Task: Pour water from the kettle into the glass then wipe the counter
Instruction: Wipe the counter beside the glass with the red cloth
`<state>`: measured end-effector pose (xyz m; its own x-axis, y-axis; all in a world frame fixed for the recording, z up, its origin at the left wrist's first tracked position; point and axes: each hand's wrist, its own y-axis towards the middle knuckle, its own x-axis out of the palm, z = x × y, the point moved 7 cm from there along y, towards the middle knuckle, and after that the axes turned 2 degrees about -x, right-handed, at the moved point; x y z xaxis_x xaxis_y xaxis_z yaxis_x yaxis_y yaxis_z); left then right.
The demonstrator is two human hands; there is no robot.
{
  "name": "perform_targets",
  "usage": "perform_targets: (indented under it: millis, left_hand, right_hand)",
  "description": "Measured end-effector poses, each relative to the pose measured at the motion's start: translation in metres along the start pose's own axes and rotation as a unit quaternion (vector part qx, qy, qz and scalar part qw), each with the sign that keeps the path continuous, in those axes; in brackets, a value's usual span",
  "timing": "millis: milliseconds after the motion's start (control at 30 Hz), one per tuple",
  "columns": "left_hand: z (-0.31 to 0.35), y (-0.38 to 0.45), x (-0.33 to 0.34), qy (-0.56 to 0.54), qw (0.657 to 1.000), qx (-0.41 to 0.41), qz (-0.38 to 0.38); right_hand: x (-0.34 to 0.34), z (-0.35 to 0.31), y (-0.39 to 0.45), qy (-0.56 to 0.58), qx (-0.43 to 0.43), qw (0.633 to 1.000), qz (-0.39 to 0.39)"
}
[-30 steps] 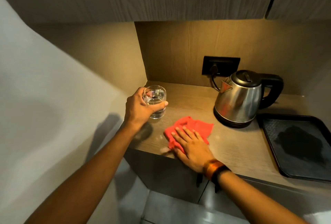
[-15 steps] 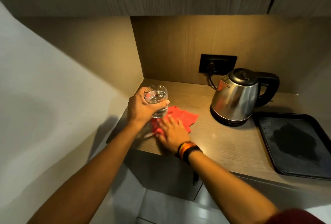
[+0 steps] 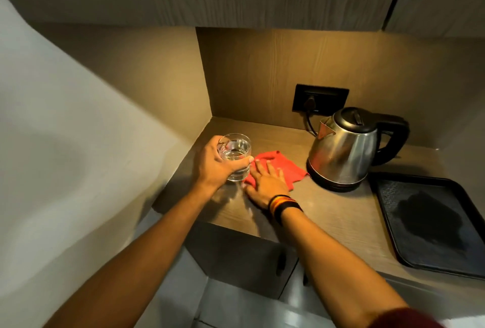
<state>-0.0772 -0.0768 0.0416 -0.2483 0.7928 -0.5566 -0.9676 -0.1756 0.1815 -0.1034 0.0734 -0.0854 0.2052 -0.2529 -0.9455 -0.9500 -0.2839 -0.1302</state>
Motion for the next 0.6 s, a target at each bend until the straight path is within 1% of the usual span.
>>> perform_targets:
  millis: [67, 167, 233, 267, 333, 367, 433, 467, 533, 600]
  left_hand:
    - [-0.003, 0.0, 0.005, -0.002, 1.0, -0.001, -0.002]
    - [-0.004, -0.001, 0.018, 0.003, 1.0, -0.006, -0.011]
    - [-0.006, -0.002, 0.026, 0.005, 1.0, -0.012, -0.011]
    - [-0.005, -0.003, 0.029, 0.001, 1.0, -0.015, -0.011]
    - [-0.007, -0.004, 0.037, -0.003, 1.0, -0.019, -0.016]
    - [-0.006, -0.005, 0.042, -0.004, 1.0, -0.019, -0.021]
    - [-0.005, -0.009, 0.051, -0.004, 0.999, -0.021, -0.029]
    - [-0.006, -0.011, 0.055, -0.004, 0.999, -0.023, -0.032]
    - [-0.008, -0.015, 0.063, -0.006, 0.999, -0.027, -0.037]
    - [-0.01, -0.017, 0.07, -0.005, 0.999, -0.034, -0.036]
  right_hand:
    - [0.007, -0.025, -0.007, -0.002, -0.048, 0.999, -0.003]
    - [0.005, -0.036, -0.056, 0.015, -0.14, 0.99, 0.021]
    - [0.006, -0.027, -0.101, 0.079, -0.169, 0.982, 0.026]
    - [0.004, -0.019, -0.124, 0.117, -0.168, 0.979, 0.029]
    - [-0.002, 0.01, -0.164, 0.193, -0.138, 0.971, 0.043]
    - [-0.012, 0.027, -0.18, 0.243, -0.102, 0.963, 0.06]
    - [-0.045, 0.069, -0.204, 0.356, -0.016, 0.928, 0.111]
    - [-0.068, 0.092, -0.212, 0.394, 0.015, 0.906, 0.154]
    - [-0.117, 0.145, -0.23, 0.417, 0.073, 0.869, 0.256]
    - [-0.166, 0.186, -0.245, 0.38, 0.111, 0.857, 0.33]
